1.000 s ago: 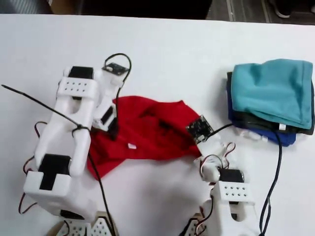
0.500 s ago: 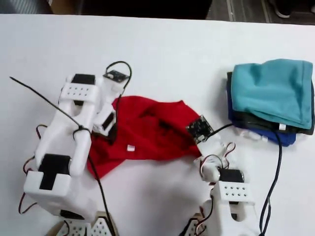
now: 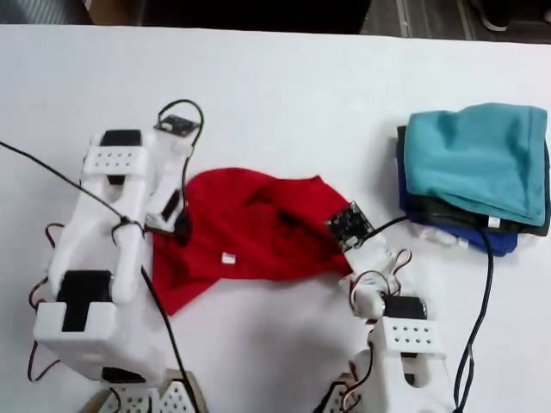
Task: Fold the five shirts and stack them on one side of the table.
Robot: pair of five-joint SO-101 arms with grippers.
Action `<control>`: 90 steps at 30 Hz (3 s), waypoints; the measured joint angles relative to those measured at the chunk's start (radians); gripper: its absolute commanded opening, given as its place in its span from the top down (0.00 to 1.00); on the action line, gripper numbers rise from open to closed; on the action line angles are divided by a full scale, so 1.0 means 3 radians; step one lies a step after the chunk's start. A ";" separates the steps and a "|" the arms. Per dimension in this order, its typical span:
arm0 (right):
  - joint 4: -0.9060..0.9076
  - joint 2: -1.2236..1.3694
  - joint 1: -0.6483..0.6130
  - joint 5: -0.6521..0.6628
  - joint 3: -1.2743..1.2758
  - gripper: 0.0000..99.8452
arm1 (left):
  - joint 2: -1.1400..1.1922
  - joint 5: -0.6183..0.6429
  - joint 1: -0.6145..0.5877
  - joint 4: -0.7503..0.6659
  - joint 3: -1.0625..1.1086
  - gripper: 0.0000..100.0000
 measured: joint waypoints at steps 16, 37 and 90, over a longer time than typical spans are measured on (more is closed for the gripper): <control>0.0000 0.0000 0.0000 0.0000 0.0000 0.98 | 0.0000 0.0000 0.0353 -0.0020 0.0000 0.77; 0.0000 0.0000 0.0000 0.0000 0.0000 0.98 | 0.0005 0.0000 0.0368 -0.0220 0.0363 0.97; 0.1432 0.4189 -0.1197 -0.0762 -0.4388 0.76 | 0.0010 -0.0711 -0.1754 0.0598 -0.0956 0.97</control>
